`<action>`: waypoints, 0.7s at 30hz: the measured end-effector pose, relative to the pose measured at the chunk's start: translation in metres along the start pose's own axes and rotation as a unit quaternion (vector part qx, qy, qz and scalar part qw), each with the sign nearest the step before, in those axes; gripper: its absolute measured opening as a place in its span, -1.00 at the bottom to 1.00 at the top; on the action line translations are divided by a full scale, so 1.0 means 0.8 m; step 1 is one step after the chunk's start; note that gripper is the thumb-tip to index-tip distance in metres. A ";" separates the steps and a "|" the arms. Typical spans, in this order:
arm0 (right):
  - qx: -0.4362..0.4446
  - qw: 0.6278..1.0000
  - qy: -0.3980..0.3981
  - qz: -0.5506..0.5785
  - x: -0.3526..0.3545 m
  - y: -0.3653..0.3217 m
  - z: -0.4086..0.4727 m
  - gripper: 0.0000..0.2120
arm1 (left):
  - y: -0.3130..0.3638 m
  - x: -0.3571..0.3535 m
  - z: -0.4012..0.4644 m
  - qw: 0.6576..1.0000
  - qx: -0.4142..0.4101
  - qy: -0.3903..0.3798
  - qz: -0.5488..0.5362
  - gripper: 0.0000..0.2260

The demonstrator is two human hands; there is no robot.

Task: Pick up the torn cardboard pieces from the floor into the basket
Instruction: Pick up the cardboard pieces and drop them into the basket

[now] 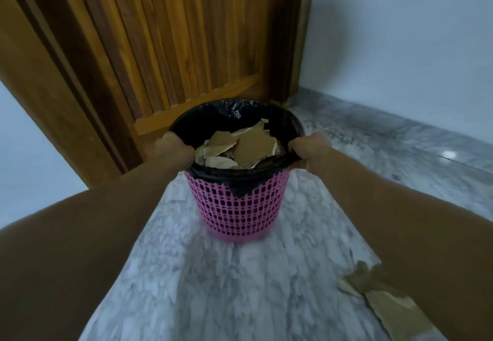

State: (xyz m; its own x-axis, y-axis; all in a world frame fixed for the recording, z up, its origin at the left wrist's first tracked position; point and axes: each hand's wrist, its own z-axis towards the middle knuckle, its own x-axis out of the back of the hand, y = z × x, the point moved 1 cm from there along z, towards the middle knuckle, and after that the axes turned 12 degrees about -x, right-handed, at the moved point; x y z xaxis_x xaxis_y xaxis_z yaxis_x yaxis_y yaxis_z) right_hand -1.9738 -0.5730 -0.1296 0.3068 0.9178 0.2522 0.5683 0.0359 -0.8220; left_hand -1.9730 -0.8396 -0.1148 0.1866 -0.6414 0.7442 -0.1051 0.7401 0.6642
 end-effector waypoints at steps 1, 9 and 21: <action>0.001 1.000 0.013 0.010 0.021 0.002 0.003 -0.87 | 0.013 -0.007 0.000 1.000 -0.018 -0.011 -0.007 -0.77; -0.003 0.989 0.117 0.088 0.193 0.038 0.024 -0.84 | 0.146 -0.144 -0.014 0.988 -0.131 -0.072 -0.038 -0.59; -0.022 0.958 0.237 0.158 0.367 0.102 0.026 -0.81 | 0.269 -0.293 -0.059 0.964 -0.206 -0.146 -0.080 -0.65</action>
State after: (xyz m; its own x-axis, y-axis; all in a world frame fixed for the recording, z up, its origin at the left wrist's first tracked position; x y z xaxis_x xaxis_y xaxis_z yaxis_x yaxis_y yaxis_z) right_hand -1.8531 -0.2921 -0.1332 0.7757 0.5962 0.2068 0.4186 -0.2410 -0.8756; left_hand -1.9931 -0.5208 -0.1498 -0.1207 -0.7398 0.6619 0.3100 0.6054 0.7331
